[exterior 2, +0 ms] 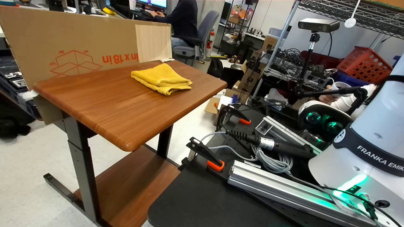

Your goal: Use the towel to wipe the table

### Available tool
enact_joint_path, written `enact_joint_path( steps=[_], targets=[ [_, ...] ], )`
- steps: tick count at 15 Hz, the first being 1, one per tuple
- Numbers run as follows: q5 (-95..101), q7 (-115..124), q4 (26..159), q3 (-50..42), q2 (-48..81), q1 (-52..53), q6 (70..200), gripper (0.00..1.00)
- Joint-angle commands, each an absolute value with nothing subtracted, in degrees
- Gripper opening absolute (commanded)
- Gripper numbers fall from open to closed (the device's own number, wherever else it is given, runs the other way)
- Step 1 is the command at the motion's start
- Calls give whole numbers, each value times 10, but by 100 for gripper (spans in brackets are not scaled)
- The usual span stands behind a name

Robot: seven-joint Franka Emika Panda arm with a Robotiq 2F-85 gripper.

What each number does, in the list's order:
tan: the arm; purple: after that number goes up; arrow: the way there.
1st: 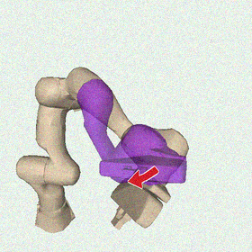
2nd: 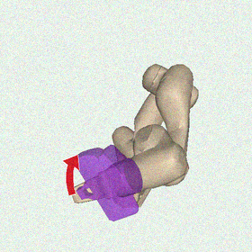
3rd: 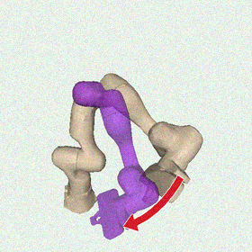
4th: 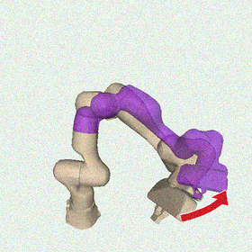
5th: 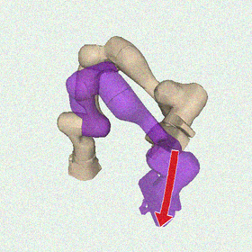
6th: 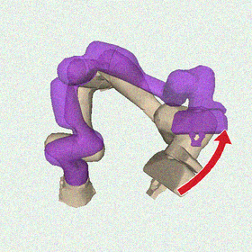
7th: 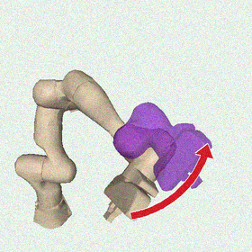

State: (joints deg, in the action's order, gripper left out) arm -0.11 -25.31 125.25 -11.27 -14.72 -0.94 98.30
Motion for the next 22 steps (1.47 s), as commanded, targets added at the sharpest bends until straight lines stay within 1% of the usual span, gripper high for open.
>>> enact_joint_path(
  steps=[1,5,10,14,18,20,21,22],
  targets=[
    [-36,-214,1194,-105,-85,-20,984,100],
    [-115,-142,1067,-127,47,-27,968,100],
    [-247,-58,917,-93,212,-79,965,100],
    [-302,48,809,-57,333,-85,986,100],
    [-272,135,738,-36,415,-63,1033,100],
    [-204,180,719,-52,439,-41,1020,100],
    [-173,178,725,-60,436,-38,1027,100],
    [-207,157,759,-34,417,-55,1037,100]
  ],
)
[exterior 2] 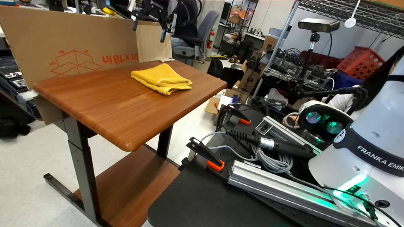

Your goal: Use the towel to wipe the table

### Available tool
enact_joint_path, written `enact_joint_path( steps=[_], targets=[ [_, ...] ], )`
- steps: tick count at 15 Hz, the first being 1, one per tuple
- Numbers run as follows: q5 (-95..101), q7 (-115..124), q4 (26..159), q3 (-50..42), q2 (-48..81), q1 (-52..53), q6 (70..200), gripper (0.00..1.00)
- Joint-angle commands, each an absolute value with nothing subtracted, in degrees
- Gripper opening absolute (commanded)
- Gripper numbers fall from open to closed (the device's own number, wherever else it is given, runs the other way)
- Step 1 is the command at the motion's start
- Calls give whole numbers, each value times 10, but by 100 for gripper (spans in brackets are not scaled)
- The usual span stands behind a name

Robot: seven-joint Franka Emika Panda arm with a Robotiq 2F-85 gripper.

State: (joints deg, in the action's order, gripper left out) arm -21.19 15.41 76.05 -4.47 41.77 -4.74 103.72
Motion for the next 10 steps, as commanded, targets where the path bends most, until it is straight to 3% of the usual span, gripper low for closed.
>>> enact_joint_path(
  steps=[1,4,10],
  targets=[
    [-187,166,753,-38,425,-51,1037,100],
    [-176,163,764,-47,416,-49,1060,100],
    [-138,75,936,-47,385,-29,1335,100]
  ],
)
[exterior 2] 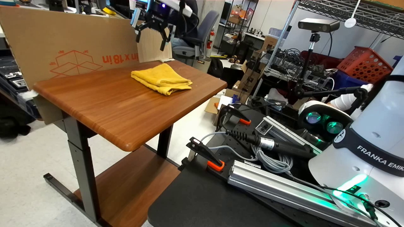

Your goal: Use the towel to wipe the table

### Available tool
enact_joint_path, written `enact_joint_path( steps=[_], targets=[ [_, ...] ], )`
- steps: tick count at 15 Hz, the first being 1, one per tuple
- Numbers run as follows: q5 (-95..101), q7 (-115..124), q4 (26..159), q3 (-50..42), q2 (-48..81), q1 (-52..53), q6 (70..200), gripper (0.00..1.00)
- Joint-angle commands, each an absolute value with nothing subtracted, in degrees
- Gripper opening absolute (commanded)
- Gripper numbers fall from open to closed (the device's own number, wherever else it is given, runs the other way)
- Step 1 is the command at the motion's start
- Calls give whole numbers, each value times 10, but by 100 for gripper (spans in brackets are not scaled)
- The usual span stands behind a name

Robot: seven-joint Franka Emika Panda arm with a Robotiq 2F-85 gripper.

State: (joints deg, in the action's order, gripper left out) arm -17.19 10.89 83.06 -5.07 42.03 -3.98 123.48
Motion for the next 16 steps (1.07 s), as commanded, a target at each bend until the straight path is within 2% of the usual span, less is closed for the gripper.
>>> enact_joint_path(
  steps=[1,8,16],
  targets=[
    [-131,72,961,-46,384,-26,1364,100],
    [-75,88,1082,-49,360,7,1487,100],
    [-120,150,1057,-66,362,-48,1435,100]
  ],
)
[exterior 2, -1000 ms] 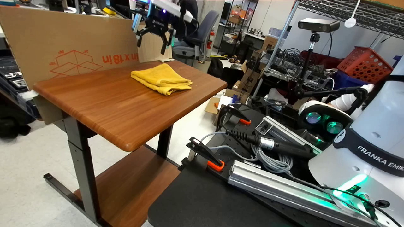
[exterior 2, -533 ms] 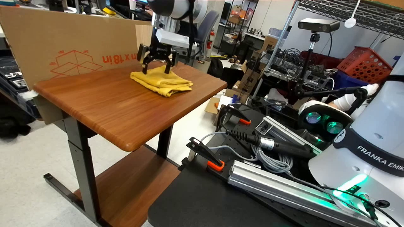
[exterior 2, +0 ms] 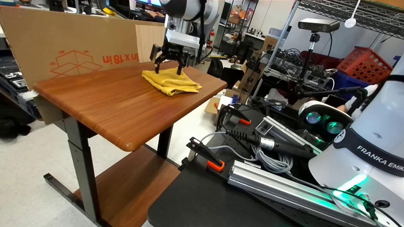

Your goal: Use the towel to wipe the table

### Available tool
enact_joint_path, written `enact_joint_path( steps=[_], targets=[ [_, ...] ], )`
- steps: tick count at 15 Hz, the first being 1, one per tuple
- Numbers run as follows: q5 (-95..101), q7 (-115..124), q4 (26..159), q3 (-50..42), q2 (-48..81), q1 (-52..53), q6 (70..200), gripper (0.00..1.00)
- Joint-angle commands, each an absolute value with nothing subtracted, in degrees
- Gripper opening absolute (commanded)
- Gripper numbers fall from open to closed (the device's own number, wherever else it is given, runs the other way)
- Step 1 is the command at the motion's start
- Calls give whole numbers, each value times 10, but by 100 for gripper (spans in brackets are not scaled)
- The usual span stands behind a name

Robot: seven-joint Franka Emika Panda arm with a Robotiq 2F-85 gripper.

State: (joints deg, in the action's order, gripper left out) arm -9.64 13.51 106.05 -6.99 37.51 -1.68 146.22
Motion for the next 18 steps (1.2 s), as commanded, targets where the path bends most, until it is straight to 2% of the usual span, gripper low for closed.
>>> enact_joint_path(
  steps=[1,3,4,11,18],
  targets=[
    [-128,156,1050,-65,368,-61,1431,100],
    [-160,162,1023,-58,379,-91,1407,100],
    [-133,153,1049,-68,375,-69,1440,100],
    [-121,153,1054,-71,376,-61,1435,100],
    [-112,228,983,-87,468,-45,1410,100]
  ],
)
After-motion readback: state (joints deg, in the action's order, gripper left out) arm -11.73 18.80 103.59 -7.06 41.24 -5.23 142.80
